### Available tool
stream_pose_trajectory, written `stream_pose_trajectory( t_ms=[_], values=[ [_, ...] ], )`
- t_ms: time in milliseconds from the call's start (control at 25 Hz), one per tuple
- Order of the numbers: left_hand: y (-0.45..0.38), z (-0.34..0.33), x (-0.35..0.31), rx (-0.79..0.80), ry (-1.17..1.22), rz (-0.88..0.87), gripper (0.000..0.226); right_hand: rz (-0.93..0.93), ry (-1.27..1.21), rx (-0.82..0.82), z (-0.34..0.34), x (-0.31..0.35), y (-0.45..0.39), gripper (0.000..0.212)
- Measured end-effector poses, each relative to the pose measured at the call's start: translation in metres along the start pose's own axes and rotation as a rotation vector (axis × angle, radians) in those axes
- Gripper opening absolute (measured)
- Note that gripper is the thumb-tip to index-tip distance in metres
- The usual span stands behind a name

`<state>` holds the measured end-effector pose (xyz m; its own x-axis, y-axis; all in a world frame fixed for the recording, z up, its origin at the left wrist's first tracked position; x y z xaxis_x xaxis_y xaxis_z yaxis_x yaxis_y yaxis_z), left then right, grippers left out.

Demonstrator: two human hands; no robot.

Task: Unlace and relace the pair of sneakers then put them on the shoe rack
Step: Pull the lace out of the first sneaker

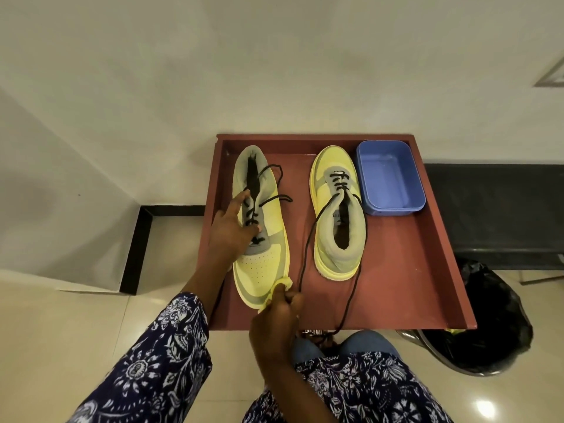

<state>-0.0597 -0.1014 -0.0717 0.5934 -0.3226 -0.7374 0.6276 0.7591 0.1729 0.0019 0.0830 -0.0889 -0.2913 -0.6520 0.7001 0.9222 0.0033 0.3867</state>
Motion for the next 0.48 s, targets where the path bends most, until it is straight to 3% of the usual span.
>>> stream_pose_trajectory(
  t_ms=[200, 480],
  values=[
    [0.003, 0.002, -0.004, -0.015, -0.038, -0.015, 0.070, 0.190, 0.252, -0.014, 0.007, 0.032, -0.060, 0.046],
    [0.002, 0.001, -0.003, 0.008, -0.030, 0.004, 0.074, 0.318, 0.226, 0.074, -0.004, 0.087, -0.125, 0.041]
  ],
)
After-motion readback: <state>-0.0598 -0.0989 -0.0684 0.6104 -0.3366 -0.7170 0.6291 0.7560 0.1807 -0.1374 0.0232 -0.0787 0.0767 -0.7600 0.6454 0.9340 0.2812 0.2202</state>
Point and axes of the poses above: each hand's wrist, its own y-axis away from the middle knuckle, its own z-axis out of the back of the hand, x = y × z, the point moved 10 cm from there along -y, towards the middle knuckle, and after that the axes turned 13 degrees about -x, right-handed, at the moved point
